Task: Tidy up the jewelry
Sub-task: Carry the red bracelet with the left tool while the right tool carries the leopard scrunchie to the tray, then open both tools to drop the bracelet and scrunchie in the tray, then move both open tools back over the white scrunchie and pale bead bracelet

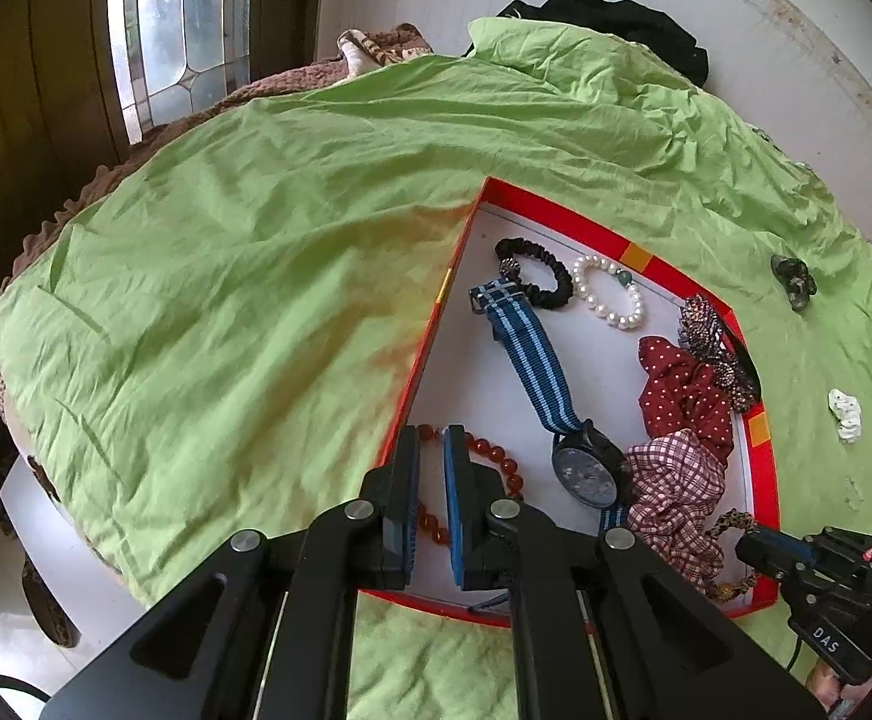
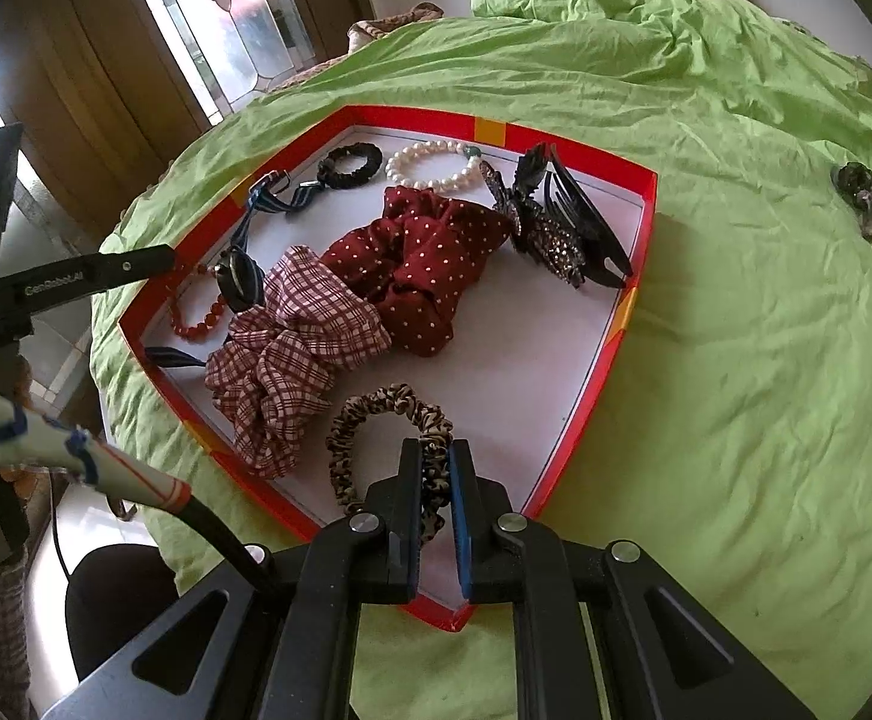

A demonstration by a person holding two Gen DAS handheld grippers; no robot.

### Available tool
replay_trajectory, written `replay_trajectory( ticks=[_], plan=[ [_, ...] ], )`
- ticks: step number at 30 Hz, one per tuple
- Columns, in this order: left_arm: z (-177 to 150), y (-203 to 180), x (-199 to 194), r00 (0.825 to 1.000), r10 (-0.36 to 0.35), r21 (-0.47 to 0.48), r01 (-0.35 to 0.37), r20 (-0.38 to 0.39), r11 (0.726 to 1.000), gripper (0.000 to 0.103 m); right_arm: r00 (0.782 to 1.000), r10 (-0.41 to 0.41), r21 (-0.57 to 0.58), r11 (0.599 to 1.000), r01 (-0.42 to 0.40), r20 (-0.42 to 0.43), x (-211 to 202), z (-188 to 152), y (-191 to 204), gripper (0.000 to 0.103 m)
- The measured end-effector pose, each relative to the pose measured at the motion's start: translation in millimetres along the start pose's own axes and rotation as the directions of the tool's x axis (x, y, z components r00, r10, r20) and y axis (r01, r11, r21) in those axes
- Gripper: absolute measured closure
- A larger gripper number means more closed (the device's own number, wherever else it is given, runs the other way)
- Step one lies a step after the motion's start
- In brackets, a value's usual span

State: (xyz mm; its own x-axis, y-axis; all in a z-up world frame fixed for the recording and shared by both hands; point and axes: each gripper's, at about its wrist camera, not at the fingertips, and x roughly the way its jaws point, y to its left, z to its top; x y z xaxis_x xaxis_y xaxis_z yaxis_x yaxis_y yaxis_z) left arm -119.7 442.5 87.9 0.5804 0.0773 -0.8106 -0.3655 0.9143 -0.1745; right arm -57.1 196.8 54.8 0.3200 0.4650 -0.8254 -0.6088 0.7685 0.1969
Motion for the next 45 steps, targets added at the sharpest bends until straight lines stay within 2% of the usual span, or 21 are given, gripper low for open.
replay_trajectory(
  ticks=[3,4,5,8,9,13,16,23,33,40,45],
  plan=[
    [-0.8,-1.4,-7.5,1.0,-0.003,-0.003,0.003,0.017,1.0,0.084,1.0,-0.012,-0.005,1.0,0.012,0.012,-0.5,-0.4,0.9,0.092],
    [-1.4,-1.9,-11.7,1.0,-0.005,-0.007,0.005,0.029,1.0,0.074,1.0,-0.014,-0.006,1.0,0.014,0.015,-1.0,-0.4,1.1,0.092],
    [-2.1,-2.4,-16.0,0.999,-0.006,-0.01,0.006,0.04,1.0,0.066,1.0,-0.018,-0.01,1.0,0.018,0.022,-2.6,-0.2,1.6,0.089],
    [-6.2,-3.9,-33.8,0.996,-0.015,-0.018,0.017,0.084,1.0,0.054,0.999,-0.032,-0.016,0.999,0.032,0.041,-9.0,0.1,2.7,0.074],
    [-8.2,-4.4,-39.6,0.995,-0.016,-0.017,0.018,0.099,1.0,0.053,0.998,-0.033,-0.017,0.999,0.034,0.048,-13.2,0.1,2.7,0.072],
    [-18.9,-7.7,-63.5,0.989,0.006,-0.004,-0.005,0.147,1.0,0.052,0.994,-0.039,-0.017,0.999,0.041,0.102,-38.0,-4.3,1.6,0.071],
    [-26.8,-9.7,-76.8,0.987,0.021,-0.015,-0.019,0.156,1.0,0.051,0.987,-0.037,0.002,0.999,0.038,0.153,-59.8,-13.4,-4.1,0.062],
    [-45.7,-32.2,-103.2,0.985,0.002,-0.007,0.0,0.171,1.0,0.047,0.981,-0.055,0.06,0.997,0.045,0.186,-96.7,-41.3,-27.3,0.061],
    [-64.5,-97.1,-125.9,0.985,-0.05,0.112,0.031,0.166,0.993,0.045,0.97,-0.104,0.174,0.983,0.066,0.22,-140.7,-84.6,-71.8,0.06],
    [-85.3,-148.7,-127.0,0.989,-0.075,0.184,0.051,0.126,0.982,0.041,0.962,-0.133,0.245,0.967,0.074,0.238,-164.6,-117.6,-110.9,0.059],
    [-98.1,-183.9,-122.2,0.991,-0.092,0.249,0.066,0.095,0.966,0.041,0.963,-0.159,0.295,0.951,0.09,0.218,-169.2,-136.8,-141.8,0.059]
  ],
)
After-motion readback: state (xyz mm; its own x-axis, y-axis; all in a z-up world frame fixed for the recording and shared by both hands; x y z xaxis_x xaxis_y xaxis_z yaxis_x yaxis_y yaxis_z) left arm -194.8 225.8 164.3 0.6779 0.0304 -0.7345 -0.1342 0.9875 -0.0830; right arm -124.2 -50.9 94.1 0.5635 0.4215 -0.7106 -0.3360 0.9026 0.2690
